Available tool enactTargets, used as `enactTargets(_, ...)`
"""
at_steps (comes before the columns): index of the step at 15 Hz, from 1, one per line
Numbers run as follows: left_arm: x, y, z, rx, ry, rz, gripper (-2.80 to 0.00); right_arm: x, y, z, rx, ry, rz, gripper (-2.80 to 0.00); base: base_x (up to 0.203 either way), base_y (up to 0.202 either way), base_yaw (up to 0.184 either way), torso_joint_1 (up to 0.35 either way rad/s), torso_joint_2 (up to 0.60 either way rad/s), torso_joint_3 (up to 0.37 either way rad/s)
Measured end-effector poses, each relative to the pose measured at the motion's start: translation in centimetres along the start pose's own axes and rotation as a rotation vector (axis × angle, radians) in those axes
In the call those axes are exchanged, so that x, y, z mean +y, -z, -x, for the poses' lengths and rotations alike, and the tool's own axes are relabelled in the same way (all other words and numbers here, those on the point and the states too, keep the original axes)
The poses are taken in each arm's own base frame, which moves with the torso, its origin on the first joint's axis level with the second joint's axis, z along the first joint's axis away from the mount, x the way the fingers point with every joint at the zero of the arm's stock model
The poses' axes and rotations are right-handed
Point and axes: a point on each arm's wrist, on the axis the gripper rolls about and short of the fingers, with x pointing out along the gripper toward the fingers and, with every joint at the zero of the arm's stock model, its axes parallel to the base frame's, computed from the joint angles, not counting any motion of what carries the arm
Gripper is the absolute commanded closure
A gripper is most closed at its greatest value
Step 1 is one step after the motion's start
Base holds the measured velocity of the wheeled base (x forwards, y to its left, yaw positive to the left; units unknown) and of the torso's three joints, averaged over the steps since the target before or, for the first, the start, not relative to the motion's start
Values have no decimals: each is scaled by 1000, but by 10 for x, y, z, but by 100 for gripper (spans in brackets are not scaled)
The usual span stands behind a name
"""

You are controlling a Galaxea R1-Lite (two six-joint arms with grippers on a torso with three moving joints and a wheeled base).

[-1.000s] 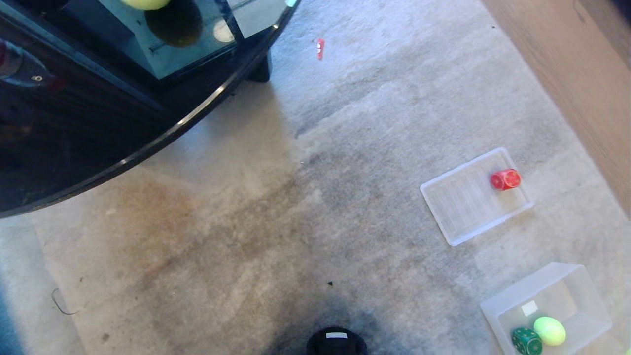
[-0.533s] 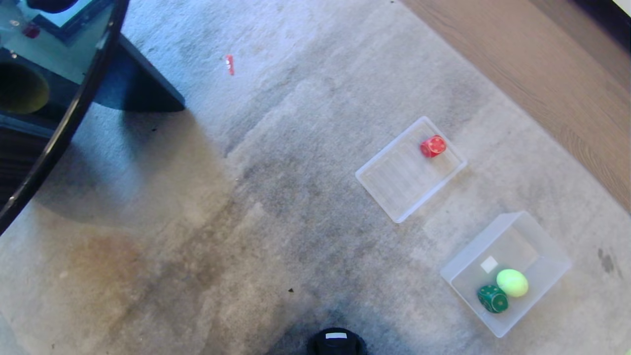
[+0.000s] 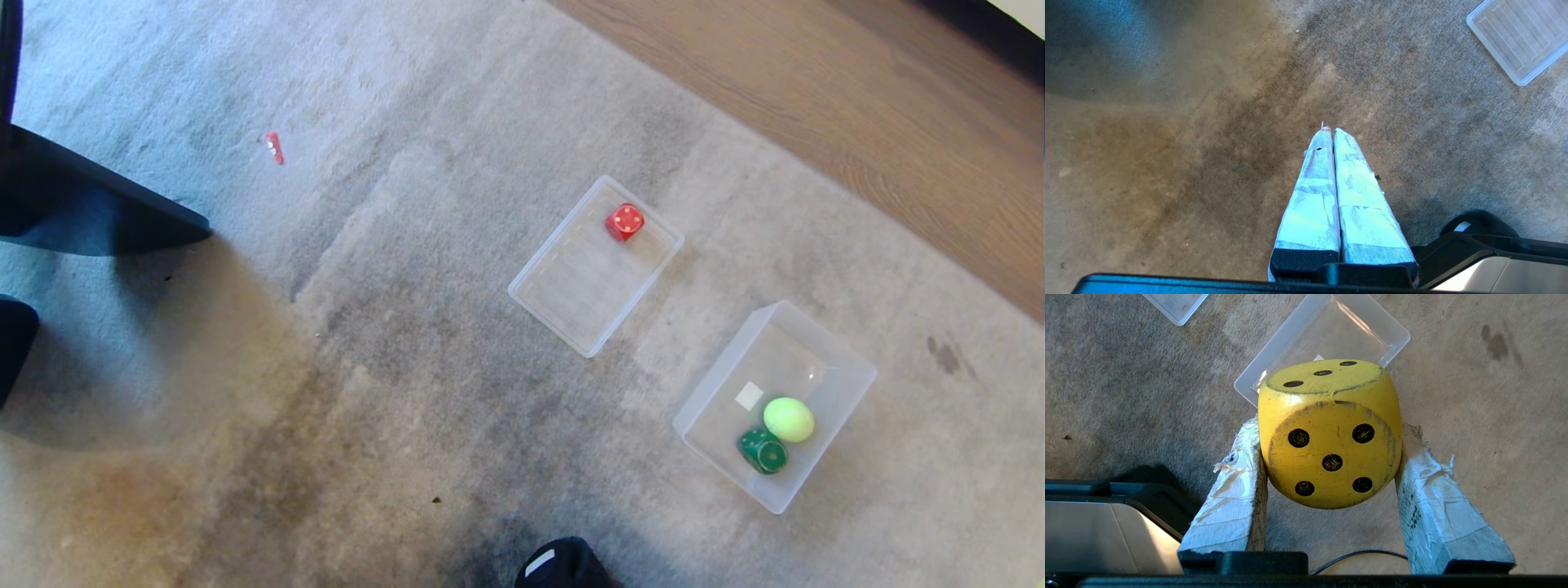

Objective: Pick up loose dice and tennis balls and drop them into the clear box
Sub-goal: Put the toys in the box

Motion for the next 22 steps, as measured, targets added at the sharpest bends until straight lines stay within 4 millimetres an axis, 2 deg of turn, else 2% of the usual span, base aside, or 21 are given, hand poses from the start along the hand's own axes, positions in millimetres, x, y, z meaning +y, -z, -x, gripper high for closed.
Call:
enactTargets(6, 0, 0, 0, 0, 2, -1, 0, 0, 0, 0, 1, 0, 1, 0, 0, 0, 0, 0, 0, -16)
enactTargets(18, 0, 0, 0, 0, 4, -8, 0, 0, 0, 0, 1, 0, 6, 0, 0, 0, 0, 1, 3, -195)
enactTargets(22, 0, 0, 0, -1, -1, 5, 0, 0, 0, 0, 0, 10, 0, 0, 0, 0, 0, 2, 4, -58)
